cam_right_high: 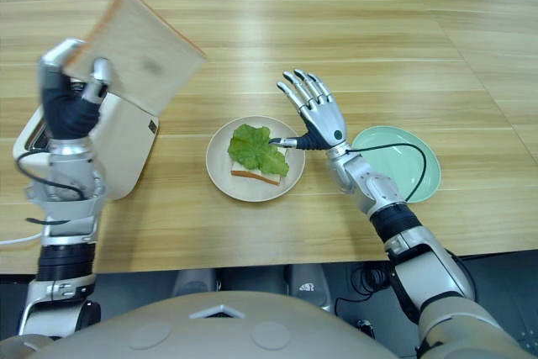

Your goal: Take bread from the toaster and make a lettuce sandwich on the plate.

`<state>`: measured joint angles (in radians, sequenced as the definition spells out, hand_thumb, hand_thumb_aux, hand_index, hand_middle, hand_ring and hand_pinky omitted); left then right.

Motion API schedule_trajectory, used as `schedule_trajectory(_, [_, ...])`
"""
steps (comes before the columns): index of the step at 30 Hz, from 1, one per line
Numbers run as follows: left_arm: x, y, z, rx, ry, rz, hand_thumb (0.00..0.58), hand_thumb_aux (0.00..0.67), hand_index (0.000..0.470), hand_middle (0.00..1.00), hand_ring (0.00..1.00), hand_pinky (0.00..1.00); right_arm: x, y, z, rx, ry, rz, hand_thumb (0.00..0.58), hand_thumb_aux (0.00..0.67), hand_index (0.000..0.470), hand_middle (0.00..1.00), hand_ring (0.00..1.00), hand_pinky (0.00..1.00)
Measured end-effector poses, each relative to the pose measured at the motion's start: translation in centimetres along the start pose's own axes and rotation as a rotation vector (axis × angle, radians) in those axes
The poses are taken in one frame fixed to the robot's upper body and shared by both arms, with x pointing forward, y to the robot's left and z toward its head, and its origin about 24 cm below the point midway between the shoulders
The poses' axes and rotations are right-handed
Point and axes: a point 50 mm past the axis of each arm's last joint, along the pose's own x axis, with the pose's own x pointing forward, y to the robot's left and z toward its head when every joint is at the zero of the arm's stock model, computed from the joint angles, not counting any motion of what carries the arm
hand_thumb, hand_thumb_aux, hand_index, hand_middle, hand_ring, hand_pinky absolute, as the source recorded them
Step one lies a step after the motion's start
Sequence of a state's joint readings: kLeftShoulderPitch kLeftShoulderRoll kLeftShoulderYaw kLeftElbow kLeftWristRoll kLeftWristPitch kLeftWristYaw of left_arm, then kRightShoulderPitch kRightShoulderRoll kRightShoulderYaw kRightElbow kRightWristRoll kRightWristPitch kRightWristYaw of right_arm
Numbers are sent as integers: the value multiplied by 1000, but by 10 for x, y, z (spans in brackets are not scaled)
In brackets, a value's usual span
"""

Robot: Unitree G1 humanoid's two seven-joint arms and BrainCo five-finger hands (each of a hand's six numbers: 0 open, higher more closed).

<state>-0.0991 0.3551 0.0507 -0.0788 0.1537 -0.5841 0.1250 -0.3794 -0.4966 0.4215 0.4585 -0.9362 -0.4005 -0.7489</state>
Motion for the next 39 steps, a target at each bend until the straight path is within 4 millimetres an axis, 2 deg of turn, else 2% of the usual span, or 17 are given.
schedule_trajectory(1, [-2, -17, -3, -62, 28, -80, 580, 670, 460, 1000, 1000, 1000, 0, -3, -3, -10, 8, -15, 0, 0, 0, 0, 0, 0])
schedule_trajectory(5, [-5, -60, -13, -207, 98, -318, 580, 670, 460, 1000, 1000, 1000, 0, -15, -9, -28, 19, -76, 0, 0, 0, 0, 0, 0])
schedule_trajectory(9, [-2, -78, -33, -274, 164, -466, 580, 670, 460, 1000, 1000, 1000, -8, -26, -19, -55, 47, -97, 0, 0, 0, 0, 0, 0])
schedule_trajectory(13, [-10, -98, -53, -328, 254, -655, 580, 670, 460, 1000, 1000, 1000, -10, -39, -26, -69, 50, -125, 0, 0, 0, 0, 0, 0])
schedule_trajectory(18, [-1, -106, -69, -373, 293, -789, 580, 670, 460, 1000, 1000, 1000, -14, -36, -20, -28, 6, -66, 0, 0, 0, 0, 0, 0])
schedule_trajectory(23, [8, -111, -82, -400, 339, -909, 580, 670, 460, 1000, 1000, 1000, -29, -20, -2, 87, -48, 96, 0, 0, 0, 0, 0, 0])
schedule_trajectory(31, [22, -122, -86, -388, 352, -974, 580, 670, 460, 1000, 1000, 1000, -39, -8, 28, 271, -143, 307, 0, 0, 0, 0, 0, 0])
schedule_trajectory(36, [10, -132, -94, -375, 437, -1010, 580, 670, 460, 1000, 1000, 1000, -48, 0, 35, 320, -155, 432, 0, 0, 0, 0, 0, 0])
schedule_trajectory(39, [11, -139, -94, -346, 452, -1010, 580, 670, 460, 1000, 1000, 1000, -51, -2, 43, 335, -192, 475, 0, 0, 0, 0, 0, 0])
